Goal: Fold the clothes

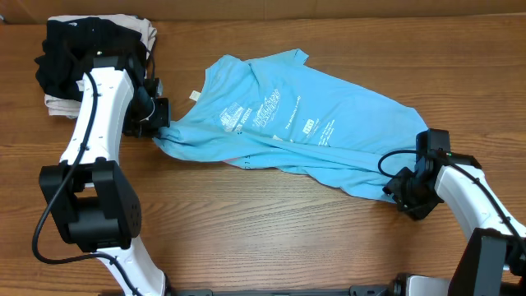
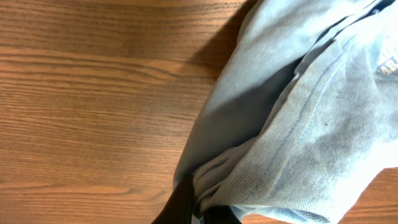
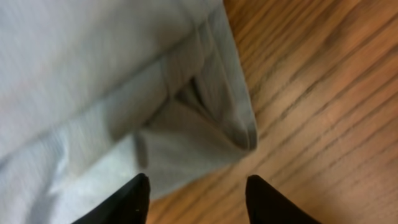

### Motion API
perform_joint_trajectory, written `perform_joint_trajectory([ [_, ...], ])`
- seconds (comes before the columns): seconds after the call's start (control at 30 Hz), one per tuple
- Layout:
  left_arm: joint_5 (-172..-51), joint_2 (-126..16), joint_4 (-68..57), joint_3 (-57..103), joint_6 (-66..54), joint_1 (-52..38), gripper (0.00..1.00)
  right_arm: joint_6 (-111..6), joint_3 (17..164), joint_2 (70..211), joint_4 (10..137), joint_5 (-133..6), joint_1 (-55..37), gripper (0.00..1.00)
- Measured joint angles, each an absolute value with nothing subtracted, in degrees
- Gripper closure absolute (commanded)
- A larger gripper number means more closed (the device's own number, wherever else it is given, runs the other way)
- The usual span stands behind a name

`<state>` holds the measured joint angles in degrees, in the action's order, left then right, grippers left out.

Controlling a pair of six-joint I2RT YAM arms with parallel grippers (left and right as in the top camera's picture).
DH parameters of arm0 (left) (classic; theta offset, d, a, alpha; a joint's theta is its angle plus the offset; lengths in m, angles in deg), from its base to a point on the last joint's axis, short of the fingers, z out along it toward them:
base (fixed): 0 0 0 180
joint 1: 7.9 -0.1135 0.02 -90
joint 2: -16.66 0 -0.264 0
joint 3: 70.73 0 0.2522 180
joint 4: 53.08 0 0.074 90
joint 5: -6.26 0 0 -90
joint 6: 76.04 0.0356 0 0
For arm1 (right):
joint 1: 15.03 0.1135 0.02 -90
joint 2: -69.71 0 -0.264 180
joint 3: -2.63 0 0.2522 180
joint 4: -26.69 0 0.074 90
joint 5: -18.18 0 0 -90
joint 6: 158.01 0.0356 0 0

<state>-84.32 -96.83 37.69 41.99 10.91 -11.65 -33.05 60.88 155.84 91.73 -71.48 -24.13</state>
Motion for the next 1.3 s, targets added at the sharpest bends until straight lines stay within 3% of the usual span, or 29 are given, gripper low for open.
perform_joint_trajectory([
  [0.2, -84.3, -96.8, 35.4, 42.0, 10.9, -11.6, 0.96, -30.9, 59.7, 155.8, 88.1, -74.6, -24.1, 0.70],
  [0.37, -84.2, -96.8, 35.2, 42.0, 10.9, -11.6, 0.96, -30.7, 59.4, 155.8, 88.0, -75.5, -24.1, 0.72],
  [0.57, -84.1, -96.8, 34.8, 42.0, 10.9, -11.6, 0.96, -30.6, 59.4, 155.8, 89.5, -76.5, -24.1, 0.96],
  [0.83, -84.1, -96.8, 34.8, 42.0, 10.9, -11.6, 0.96, -30.5, 59.4, 155.8, 94.4, -75.8, -24.2, 0.96],
  [1.03, -82.7, -96.8, 37.8, 42.0, 11.1, -11.6, 0.96, -30.5, 62.5, 155.1, 106.2, -74.6, -26.5, 0.96],
  [1.3, -76.1, -96.8, 43.4, 42.0, 11.1, -11.6, 0.95, -32.7, 67.7, 143.9, 115.2, -67.7, -31.9, 0.96],
])
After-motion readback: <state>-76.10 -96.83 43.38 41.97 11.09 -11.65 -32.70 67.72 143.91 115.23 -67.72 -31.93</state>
